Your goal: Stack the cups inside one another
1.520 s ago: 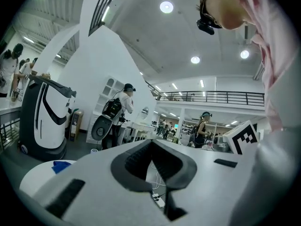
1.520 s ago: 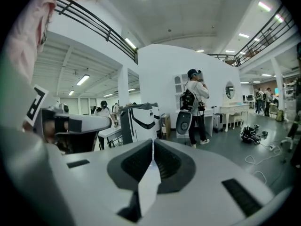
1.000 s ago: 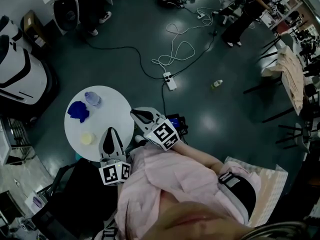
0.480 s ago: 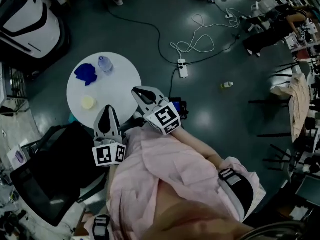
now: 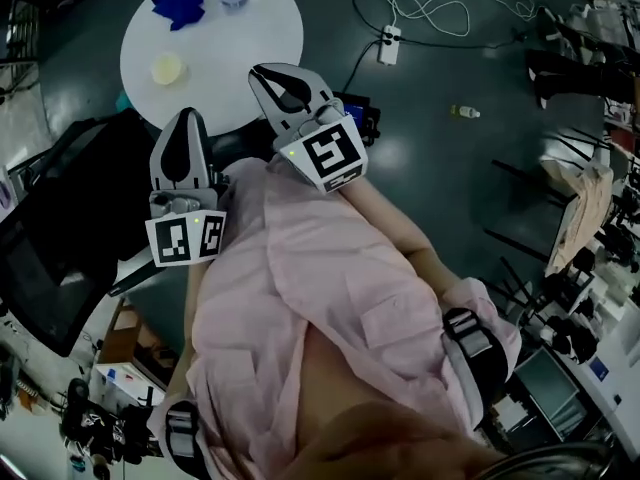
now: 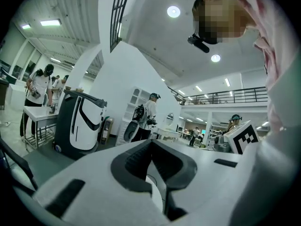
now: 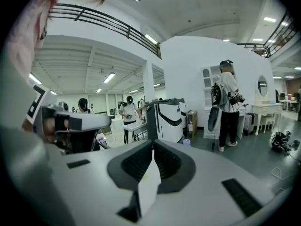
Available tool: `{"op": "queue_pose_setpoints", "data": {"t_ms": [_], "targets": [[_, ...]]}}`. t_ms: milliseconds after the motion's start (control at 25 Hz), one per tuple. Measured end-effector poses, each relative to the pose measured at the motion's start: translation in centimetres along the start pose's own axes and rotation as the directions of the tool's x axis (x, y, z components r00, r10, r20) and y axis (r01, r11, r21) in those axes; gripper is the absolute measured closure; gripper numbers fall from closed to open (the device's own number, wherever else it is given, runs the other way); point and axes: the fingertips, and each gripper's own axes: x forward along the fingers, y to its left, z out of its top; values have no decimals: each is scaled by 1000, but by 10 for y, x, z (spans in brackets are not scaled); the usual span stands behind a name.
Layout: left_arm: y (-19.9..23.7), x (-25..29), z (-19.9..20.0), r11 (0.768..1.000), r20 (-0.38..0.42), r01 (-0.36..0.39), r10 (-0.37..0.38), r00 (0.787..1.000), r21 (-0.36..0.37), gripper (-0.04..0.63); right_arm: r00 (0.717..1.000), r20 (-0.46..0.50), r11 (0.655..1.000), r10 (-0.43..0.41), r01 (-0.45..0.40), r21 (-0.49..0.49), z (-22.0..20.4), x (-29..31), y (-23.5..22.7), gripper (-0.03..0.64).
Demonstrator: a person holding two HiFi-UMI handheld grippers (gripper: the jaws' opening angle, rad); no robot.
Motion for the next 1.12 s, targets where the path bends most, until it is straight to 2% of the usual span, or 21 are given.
{"op": "queue_pose_setpoints", "data": {"t_ms": [200,400,600,1120], "targets": [[11,-9,0,1000,-35,-12,12,999,-3,580,998,-45,999,49,-48,10,-5,6,23,581],[20,-5,2,998,-24,-57,57,998,-20,580,994,-86,997,73,-72,9,-13,10,28,580],[8,0,-8,999,-56,-29,28,998,-19,580,990,-111,996,91,-89,19,-19,15,29,581],[6,9,-6,999,-63,-37,36,997,-6,580,986,-111,992,125,-123,28,-19,19,26,581]]}}
